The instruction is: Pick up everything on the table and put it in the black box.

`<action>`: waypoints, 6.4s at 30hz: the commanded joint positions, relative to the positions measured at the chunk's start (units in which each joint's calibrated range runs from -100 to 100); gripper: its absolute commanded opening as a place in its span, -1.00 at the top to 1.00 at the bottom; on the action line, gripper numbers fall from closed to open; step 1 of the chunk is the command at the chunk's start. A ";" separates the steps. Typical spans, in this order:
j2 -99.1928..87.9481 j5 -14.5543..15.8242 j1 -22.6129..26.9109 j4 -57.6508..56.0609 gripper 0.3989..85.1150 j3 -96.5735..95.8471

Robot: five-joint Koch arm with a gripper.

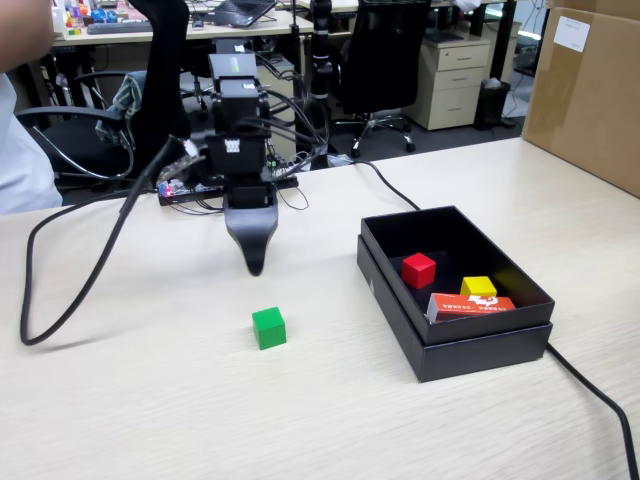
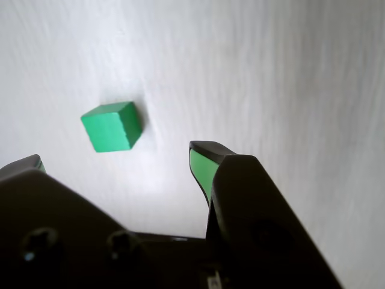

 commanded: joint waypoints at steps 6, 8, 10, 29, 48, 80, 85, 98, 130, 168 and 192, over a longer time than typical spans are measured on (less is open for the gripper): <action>15.12 -0.39 0.29 -2.01 -0.10 16.81; 19.48 -0.44 0.29 -2.01 -0.10 19.43; 22.35 -0.63 0.29 -2.01 -0.10 20.52; 37.50 -1.07 0.05 -2.01 0.60 28.41; -3.92 -0.54 9.77 -2.01 0.99 21.25; 45.30 3.13 18.07 -2.01 0.98 45.82; 44.27 3.91 17.97 -2.09 0.32 43.28; 12.94 3.17 18.12 -2.01 -0.08 41.28; -86.43 1.81 5.52 40.85 -0.12 -63.97; -89.29 -0.93 3.91 70.48 -0.17 -112.66; -89.29 -0.98 3.96 70.31 -0.14 -112.57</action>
